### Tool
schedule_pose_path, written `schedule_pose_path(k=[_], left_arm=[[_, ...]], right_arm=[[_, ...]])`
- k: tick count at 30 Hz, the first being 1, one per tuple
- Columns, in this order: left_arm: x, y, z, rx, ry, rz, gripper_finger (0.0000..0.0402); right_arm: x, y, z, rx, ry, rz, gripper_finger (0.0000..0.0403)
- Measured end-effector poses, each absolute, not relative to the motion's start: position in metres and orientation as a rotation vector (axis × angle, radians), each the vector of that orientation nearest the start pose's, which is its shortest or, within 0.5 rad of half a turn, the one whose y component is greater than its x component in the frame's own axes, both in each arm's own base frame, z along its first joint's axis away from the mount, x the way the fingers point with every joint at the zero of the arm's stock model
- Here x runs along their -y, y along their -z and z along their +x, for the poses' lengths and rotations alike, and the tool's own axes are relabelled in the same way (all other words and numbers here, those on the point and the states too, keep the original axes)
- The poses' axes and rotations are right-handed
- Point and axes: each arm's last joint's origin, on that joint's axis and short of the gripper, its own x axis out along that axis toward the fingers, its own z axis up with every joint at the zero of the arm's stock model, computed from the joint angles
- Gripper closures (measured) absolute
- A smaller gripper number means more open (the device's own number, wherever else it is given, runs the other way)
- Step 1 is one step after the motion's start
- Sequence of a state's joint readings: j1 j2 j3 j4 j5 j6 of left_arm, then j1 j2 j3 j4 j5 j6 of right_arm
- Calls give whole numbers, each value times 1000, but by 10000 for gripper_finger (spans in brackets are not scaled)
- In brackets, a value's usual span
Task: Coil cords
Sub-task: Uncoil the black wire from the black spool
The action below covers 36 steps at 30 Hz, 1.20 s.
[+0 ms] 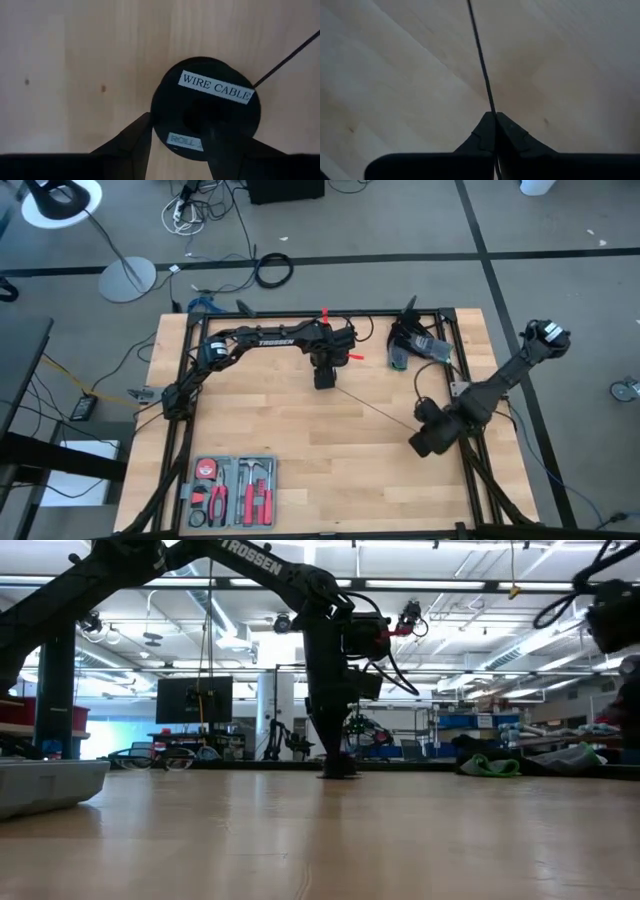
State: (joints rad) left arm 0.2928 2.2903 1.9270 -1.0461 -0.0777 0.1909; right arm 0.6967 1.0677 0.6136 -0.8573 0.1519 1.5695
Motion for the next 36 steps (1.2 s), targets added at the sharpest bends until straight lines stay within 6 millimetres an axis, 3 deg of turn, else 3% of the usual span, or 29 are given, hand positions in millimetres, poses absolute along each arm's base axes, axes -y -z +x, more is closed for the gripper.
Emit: schedule_pose_path(k=[10, 20, 29, 36], left_arm=[[-133, -174, 438, -1442, -140, -50, 235], [-133, -173, 430, -1525, -173, -61, 235], [-132, -176, 427, -1540, -157, -79, 236], [-139, -187, 427, -1473, -188, -74, 237]], right_arm=[[-124, -188, 92, -1247, 646, 864, 403], [-137, -208, 66, -1293, 745, 844, 403], [-146, -204, 59, -1291, 728, 775, 403], [-152, -198, 66, -1108, 686, 735, 403]])
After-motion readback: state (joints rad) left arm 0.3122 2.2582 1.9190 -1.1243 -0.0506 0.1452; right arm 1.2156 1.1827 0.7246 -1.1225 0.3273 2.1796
